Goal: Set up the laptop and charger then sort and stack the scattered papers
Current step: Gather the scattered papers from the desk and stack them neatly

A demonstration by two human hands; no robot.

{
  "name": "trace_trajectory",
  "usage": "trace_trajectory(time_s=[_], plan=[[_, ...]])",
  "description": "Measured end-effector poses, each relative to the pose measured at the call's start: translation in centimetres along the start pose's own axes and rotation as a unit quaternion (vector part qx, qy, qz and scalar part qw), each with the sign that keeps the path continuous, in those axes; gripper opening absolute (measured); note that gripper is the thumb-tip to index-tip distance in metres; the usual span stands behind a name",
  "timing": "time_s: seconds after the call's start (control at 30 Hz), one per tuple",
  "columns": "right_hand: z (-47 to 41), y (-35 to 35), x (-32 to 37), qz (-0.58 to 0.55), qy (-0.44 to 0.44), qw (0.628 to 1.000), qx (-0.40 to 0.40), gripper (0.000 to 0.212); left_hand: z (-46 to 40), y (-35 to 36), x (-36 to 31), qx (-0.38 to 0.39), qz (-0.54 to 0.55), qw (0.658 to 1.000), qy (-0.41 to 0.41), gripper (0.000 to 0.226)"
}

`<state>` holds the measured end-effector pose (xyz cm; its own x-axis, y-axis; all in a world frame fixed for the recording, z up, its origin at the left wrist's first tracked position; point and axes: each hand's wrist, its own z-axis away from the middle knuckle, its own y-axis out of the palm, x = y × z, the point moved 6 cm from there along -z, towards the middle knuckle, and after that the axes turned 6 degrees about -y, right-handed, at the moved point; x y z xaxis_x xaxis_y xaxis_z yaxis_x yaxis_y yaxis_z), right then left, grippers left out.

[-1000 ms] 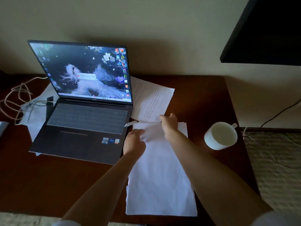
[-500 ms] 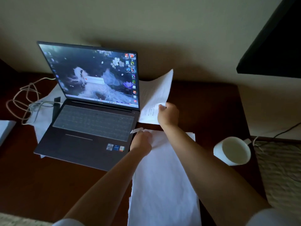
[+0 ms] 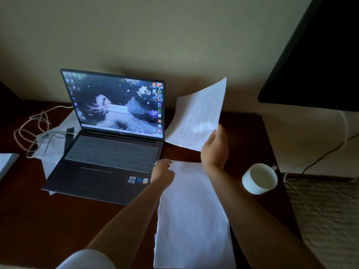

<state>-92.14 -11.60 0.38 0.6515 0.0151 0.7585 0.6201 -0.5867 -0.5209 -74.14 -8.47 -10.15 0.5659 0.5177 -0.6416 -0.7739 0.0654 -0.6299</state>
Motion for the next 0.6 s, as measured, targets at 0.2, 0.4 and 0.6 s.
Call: trace_trajectory(time_s=[0.2,0.4,0.6], plan=[[2.0,-4.9,5.1,0.028,-0.170,0.985,0.004,0.034,2.9,-5.5,-3.5,-0.092,0.060,0.991,0.076,0.043],[4.5,-10.0,9.3,-0.221,-0.085,0.972,0.009,0.022,8.3,-12.1,-7.4,-0.147,0.163,0.949,0.228,0.089],[6.3,-15.0,14.6,-0.345,-0.062,0.936,0.023,0.012,11.9,-14.3,-5.8,-0.020,0.340,0.912,0.228,0.091]])
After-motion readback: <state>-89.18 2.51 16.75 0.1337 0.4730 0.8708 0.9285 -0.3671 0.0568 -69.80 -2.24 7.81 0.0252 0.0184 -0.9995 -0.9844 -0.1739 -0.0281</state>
